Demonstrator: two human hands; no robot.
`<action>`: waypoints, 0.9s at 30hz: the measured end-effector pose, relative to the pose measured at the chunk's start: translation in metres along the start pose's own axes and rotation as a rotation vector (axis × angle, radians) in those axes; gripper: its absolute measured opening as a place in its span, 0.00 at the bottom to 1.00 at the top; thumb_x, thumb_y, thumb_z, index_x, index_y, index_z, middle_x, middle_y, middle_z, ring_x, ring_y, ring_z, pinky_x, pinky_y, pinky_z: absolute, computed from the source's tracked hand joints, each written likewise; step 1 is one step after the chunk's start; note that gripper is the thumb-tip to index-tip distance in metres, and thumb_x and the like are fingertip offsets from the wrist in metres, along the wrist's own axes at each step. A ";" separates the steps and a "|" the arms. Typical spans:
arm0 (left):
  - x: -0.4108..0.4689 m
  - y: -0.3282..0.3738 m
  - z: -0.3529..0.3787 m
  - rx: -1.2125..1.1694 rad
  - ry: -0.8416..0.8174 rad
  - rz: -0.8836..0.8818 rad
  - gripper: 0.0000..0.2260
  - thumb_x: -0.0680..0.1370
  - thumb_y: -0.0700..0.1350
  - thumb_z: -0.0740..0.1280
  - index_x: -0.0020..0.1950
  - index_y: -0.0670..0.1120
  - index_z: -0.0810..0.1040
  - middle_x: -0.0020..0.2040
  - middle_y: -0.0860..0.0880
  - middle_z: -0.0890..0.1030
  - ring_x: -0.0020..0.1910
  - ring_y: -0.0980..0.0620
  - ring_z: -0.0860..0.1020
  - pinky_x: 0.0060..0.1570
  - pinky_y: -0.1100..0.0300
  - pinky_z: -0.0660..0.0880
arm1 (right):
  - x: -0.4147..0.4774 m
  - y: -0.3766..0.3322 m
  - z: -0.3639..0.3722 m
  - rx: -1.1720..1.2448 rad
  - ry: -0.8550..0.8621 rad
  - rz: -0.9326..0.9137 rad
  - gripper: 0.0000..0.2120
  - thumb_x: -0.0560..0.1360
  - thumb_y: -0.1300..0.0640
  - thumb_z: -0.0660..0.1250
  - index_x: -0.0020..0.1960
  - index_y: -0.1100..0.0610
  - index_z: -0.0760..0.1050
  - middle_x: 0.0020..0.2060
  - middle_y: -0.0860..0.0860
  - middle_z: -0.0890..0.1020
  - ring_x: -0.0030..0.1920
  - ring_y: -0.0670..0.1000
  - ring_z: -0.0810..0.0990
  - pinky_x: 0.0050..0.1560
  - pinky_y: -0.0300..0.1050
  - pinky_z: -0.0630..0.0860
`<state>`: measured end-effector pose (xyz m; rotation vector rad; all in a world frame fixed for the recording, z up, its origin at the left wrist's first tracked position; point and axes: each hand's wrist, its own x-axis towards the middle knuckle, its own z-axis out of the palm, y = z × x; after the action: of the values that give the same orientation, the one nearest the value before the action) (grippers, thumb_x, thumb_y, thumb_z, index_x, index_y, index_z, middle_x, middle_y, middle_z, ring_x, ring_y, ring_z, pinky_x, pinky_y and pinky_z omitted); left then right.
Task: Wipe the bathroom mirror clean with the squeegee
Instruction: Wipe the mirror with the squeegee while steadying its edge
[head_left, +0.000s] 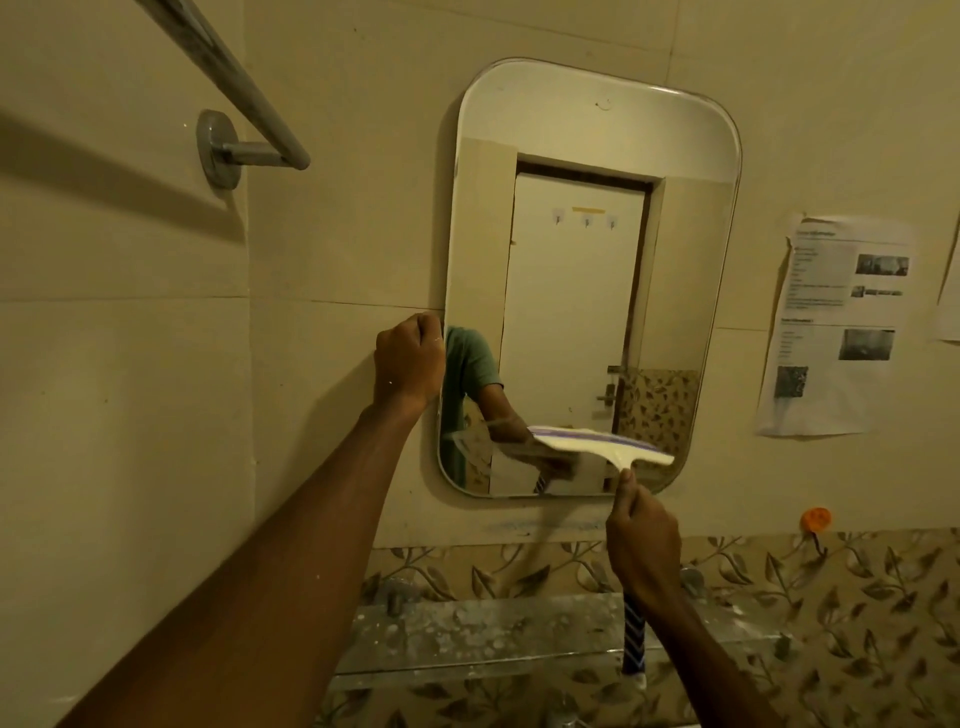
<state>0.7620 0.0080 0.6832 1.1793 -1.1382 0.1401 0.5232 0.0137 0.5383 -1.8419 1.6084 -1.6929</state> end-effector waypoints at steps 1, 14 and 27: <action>-0.001 0.000 0.000 -0.007 -0.004 0.000 0.19 0.81 0.45 0.54 0.39 0.38 0.78 0.36 0.38 0.79 0.36 0.42 0.79 0.41 0.47 0.80 | 0.004 -0.013 -0.005 0.022 -0.004 -0.035 0.21 0.84 0.51 0.50 0.35 0.53 0.69 0.27 0.52 0.74 0.25 0.49 0.71 0.26 0.42 0.66; -0.002 -0.002 -0.003 -0.055 -0.045 -0.019 0.23 0.78 0.51 0.52 0.39 0.37 0.78 0.36 0.36 0.81 0.37 0.39 0.80 0.42 0.43 0.80 | -0.061 -0.028 0.063 0.048 -0.077 0.089 0.20 0.83 0.50 0.50 0.38 0.53 0.72 0.25 0.47 0.73 0.22 0.43 0.69 0.20 0.32 0.63; -0.002 0.002 -0.005 -0.048 -0.076 -0.052 0.21 0.81 0.47 0.53 0.40 0.37 0.79 0.37 0.37 0.81 0.37 0.41 0.80 0.43 0.43 0.80 | -0.043 -0.046 0.067 0.035 -0.068 -0.104 0.21 0.81 0.46 0.49 0.43 0.54 0.75 0.26 0.47 0.75 0.22 0.44 0.72 0.19 0.34 0.64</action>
<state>0.7635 0.0136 0.6835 1.1790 -1.1699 0.0280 0.6123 0.0309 0.5223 -1.9757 1.4710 -1.6684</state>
